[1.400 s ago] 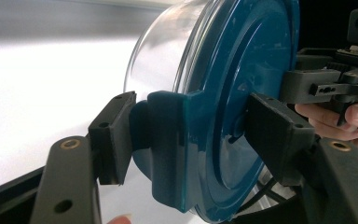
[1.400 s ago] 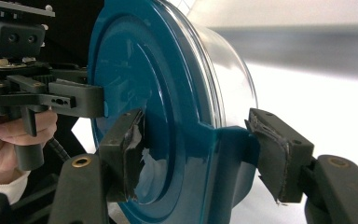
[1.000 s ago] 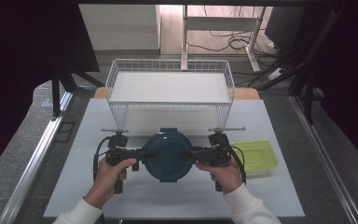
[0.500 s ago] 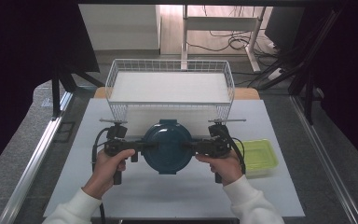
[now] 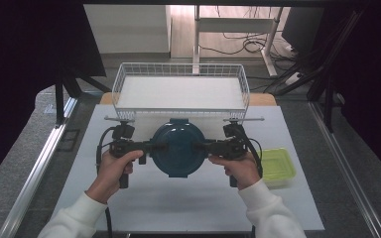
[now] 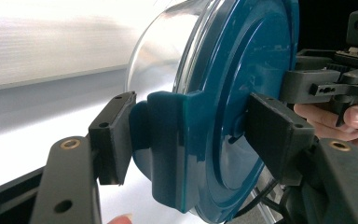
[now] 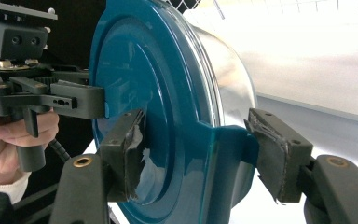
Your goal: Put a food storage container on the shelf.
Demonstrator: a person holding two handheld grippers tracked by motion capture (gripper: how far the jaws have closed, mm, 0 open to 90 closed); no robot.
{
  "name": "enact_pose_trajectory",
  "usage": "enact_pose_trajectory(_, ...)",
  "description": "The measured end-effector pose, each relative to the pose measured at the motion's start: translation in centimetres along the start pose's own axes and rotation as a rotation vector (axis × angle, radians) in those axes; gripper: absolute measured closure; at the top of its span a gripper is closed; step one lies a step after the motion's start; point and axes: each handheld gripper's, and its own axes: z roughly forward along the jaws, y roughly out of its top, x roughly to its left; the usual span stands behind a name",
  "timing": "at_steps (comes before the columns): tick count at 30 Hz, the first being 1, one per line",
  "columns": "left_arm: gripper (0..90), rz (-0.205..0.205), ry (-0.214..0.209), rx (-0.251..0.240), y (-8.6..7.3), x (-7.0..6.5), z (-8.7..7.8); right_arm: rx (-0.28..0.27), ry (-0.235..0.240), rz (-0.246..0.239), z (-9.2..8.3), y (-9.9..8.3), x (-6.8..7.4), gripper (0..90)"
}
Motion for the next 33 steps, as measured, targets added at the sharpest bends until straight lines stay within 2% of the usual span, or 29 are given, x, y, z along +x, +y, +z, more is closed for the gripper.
enact_pose_trajectory(6, 35.4, 0.004, -0.002, -0.002, 0.5, -0.3, -0.2, -0.002, 0.002, -0.004, -0.1, 0.3, 0.1, 38.4)
enact_pose_trajectory(19, 35.4, 0.035, 0.001, -0.016, 2.7, -1.3, -0.7, -0.035, 0.001, -0.014, -1.1, 2.3, 0.6, 38.4)
enact_pose_trajectory(29, 35.4, 0.039, -0.004, -0.028, 3.7, -1.5, -1.2, -0.041, -0.006, -0.035, -1.4, 3.6, 1.1, 38.4)
enact_pose_trajectory(33, 35.4, 0.025, -0.018, -0.029, 3.9, -1.4, -1.2, -0.037, -0.014, -0.035, -1.5, 3.9, 1.3, 38.4)
